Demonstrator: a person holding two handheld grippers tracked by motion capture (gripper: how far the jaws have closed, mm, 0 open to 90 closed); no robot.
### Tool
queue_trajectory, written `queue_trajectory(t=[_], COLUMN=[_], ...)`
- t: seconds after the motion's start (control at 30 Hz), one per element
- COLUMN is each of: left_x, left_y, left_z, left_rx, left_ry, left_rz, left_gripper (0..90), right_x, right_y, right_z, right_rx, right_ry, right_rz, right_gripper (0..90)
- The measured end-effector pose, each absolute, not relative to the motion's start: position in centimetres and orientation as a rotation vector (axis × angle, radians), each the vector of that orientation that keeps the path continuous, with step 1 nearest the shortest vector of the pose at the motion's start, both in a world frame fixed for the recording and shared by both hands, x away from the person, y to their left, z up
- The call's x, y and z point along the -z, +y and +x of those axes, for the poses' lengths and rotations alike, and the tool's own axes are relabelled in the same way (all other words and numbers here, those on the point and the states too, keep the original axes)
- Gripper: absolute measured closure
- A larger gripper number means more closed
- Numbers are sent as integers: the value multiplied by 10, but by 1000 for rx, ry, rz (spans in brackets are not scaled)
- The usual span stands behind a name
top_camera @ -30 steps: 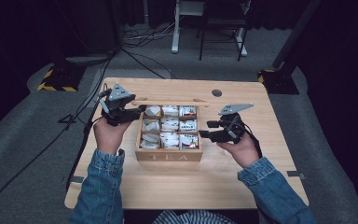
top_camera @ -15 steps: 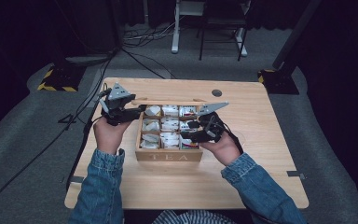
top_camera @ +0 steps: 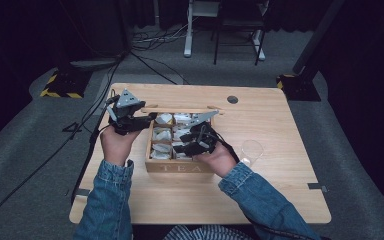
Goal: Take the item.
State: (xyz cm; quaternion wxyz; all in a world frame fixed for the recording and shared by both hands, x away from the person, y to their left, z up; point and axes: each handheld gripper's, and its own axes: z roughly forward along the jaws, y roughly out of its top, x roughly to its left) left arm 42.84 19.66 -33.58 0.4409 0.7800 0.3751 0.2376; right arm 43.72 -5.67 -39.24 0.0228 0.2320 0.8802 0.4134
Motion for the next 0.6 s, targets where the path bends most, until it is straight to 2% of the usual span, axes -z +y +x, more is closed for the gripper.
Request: queue_trajectory(t=[0.6], left_x=[336], left_y=[197], left_z=[428], left_rx=[-591], left_ry=[930], left_rz=[1936], left_gripper=[433], right_x=[418], right_y=[-7], right_z=[445], right_rx=[-1155], right_ry=[2792], right_rz=[601], right_gripper=[601])
